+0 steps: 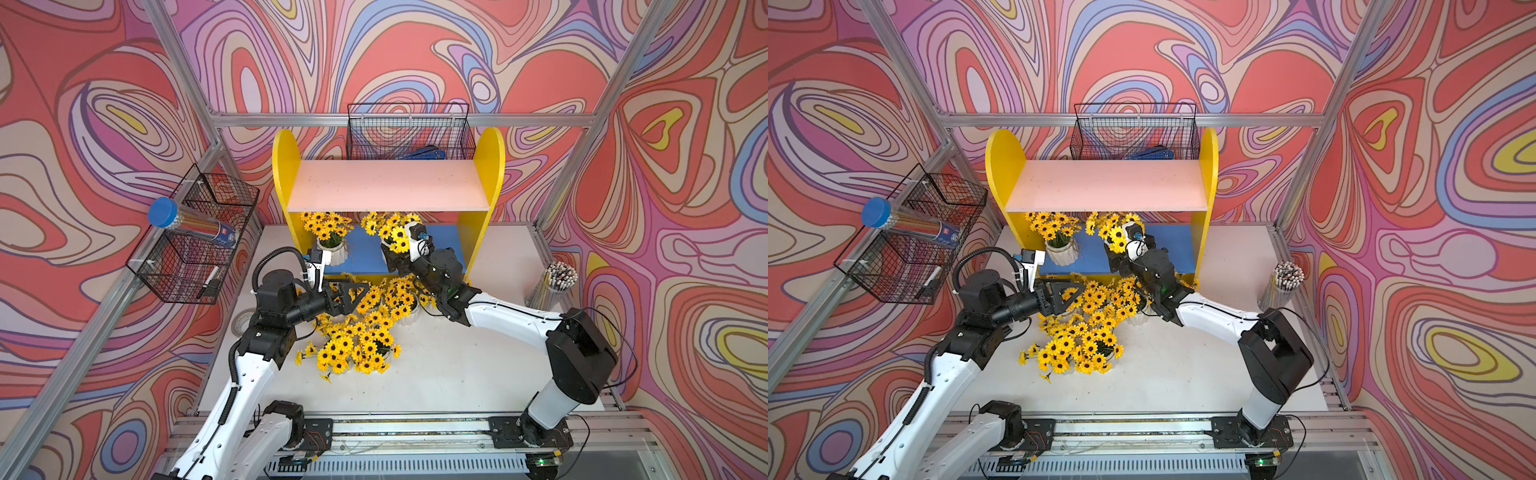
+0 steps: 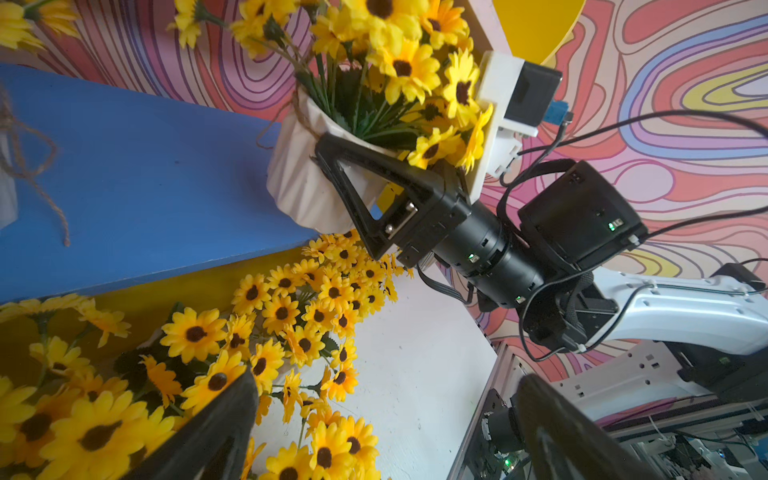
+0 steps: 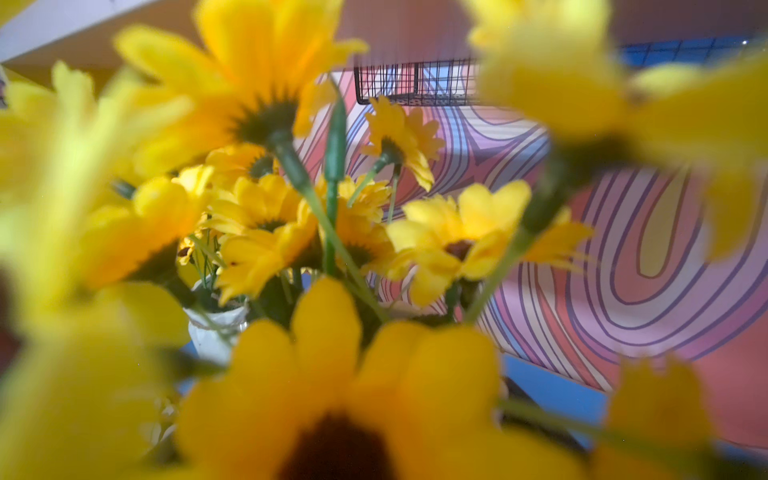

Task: Take the sunflower pots off the shelves
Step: Pick up the sunflower pot from the shelf, then place the sunflower pot at the center of the board.

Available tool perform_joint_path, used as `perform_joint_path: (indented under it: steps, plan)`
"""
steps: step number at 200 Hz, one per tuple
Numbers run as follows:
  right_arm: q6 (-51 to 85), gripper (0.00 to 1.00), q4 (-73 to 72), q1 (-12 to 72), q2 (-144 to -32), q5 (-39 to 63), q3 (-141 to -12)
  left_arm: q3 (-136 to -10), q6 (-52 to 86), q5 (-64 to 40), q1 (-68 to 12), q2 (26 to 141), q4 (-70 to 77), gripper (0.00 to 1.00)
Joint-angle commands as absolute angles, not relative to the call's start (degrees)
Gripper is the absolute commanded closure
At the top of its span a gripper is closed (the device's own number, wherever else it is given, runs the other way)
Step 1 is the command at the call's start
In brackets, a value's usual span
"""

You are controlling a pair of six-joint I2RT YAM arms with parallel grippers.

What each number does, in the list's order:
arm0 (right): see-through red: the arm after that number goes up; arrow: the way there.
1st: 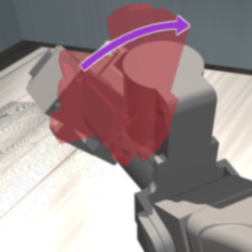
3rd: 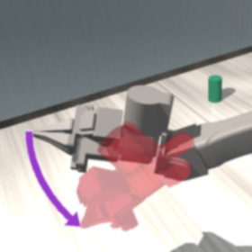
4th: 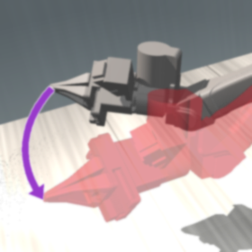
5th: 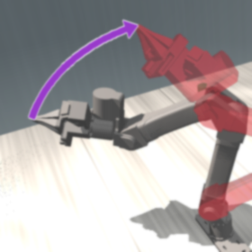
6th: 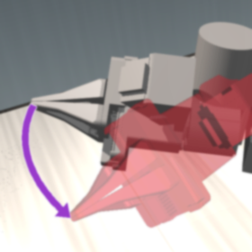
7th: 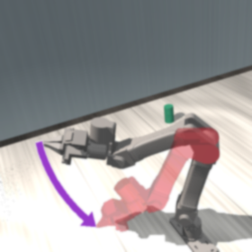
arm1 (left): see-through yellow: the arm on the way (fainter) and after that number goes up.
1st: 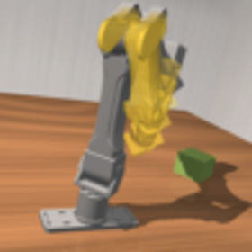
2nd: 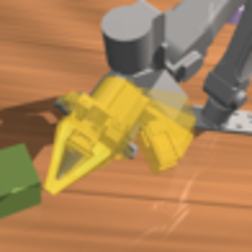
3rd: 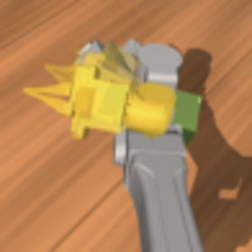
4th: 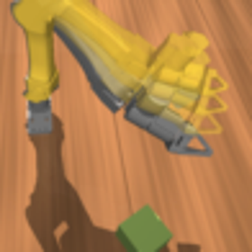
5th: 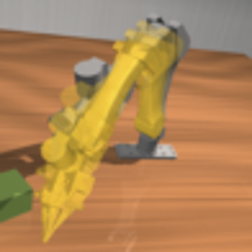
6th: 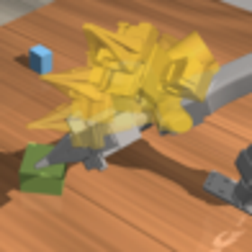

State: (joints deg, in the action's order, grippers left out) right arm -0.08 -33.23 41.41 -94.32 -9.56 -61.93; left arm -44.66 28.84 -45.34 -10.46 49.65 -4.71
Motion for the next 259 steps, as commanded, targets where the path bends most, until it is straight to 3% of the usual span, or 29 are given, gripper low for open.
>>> perform_joint_path:
  steps: [1,95,178,210,259]
  plan:
    - [0.4,1.00,-37.4,42.2,-90.3,-9.6,-60.4,-46.7,27.3,-44.2,-11.1,48.2,-7.0,0.01]
    - [-5.6,1.00,-30.6,54.1,-71.1,-21.4,-48.0,-46.4,28.3,-43.4,-12.5,44.6,-8.2,0.02]
    - [4.5,1.00,-23.7,64.7,-53.1,-33.1,-27.9,-48.6,29.1,-41.6,-14.7,42.5,-12.0,0.02]
    - [12.2,1.00,-26.6,65.5,-53.2,-33.2,-20.7,-48.0,27.7,-34.7,-21.1,41.8,-14.6,0.02]
    - [17.6,1.00,-36.7,65.6,-63.7,-31.5,-16.8,-48.1,27.5,-29.4,-26.6,41.0,-16.1,0.02]
